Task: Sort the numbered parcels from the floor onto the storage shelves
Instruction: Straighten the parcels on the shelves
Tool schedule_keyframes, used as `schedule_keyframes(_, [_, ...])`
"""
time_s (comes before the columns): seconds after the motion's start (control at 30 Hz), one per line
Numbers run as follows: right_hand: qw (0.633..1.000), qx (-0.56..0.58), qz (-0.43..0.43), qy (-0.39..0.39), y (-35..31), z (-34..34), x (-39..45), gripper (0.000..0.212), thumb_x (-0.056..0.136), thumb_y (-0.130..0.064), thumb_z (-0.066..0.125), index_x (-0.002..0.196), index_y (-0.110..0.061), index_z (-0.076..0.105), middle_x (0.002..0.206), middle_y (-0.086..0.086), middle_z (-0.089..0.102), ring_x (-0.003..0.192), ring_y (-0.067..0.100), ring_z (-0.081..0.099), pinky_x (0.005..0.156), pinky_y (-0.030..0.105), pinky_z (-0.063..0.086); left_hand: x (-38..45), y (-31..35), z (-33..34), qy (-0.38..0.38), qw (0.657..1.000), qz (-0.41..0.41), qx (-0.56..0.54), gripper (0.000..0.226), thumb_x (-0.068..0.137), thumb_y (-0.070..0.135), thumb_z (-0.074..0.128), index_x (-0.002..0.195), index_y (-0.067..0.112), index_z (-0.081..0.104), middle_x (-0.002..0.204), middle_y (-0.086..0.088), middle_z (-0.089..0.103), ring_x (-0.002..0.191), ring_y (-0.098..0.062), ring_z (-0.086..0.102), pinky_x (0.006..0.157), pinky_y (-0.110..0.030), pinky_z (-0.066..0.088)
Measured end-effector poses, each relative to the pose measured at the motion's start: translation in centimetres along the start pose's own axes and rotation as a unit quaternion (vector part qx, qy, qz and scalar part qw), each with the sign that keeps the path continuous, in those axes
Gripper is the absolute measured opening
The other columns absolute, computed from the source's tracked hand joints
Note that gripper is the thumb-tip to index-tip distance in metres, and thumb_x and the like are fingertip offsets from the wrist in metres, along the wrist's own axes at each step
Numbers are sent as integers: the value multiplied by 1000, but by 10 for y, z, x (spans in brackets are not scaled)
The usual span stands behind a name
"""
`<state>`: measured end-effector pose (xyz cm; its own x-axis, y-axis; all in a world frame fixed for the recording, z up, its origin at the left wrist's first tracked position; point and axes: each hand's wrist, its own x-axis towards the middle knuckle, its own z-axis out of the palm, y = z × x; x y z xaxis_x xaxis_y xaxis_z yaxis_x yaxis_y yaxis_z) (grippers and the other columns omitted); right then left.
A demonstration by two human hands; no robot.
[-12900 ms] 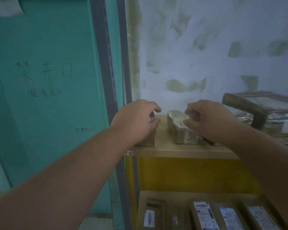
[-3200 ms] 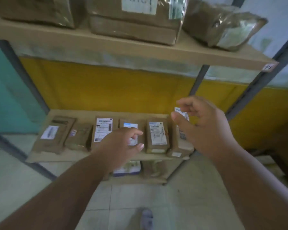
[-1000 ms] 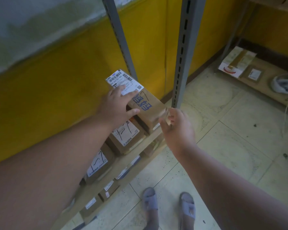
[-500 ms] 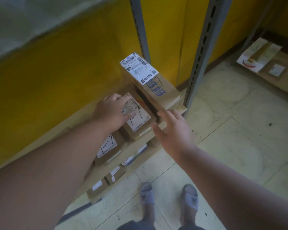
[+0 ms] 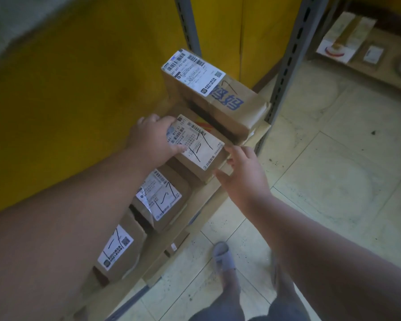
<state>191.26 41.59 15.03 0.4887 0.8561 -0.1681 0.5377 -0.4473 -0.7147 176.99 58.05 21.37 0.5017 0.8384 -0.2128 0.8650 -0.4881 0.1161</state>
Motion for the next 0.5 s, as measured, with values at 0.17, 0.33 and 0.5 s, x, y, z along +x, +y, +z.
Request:
schedule_keyframes(0.17, [1000, -14, -8, 0, 3, 0, -1, 68, 88, -37, 71, 147, -29, 38, 147, -2, 41, 124, 17, 55, 96, 37, 53, -1, 0, 3, 7, 1000, 9, -8, 79, 77, 56, 76, 144, 23, 49, 131, -11, 56, 120, -31, 47, 93, -39, 42])
schedule_keyframes(0.33, [999, -49, -19, 4, -2, -7, -5, 66, 90, -40, 68, 147, -27, 38, 140, 0, 44, 120, 20, 54, 93, 38, 53, -8, -4, 0, 10, 999, 11, -34, 82, 78, 53, 76, 148, 25, 43, 141, -13, 49, 129, -33, 43, 102, -45, 40])
schedule_keyframes(0.5, [996, -50, -79, -11, -14, -11, -36, 53, 92, -43, 63, 139, -25, 47, 133, -6, 49, 114, 14, 57, 85, 31, 53, -38, -21, -3, 6, 998, -45, -33, 81, 82, 49, 75, 148, 22, 37, 147, -11, 46, 132, -35, 44, 102, -47, 41])
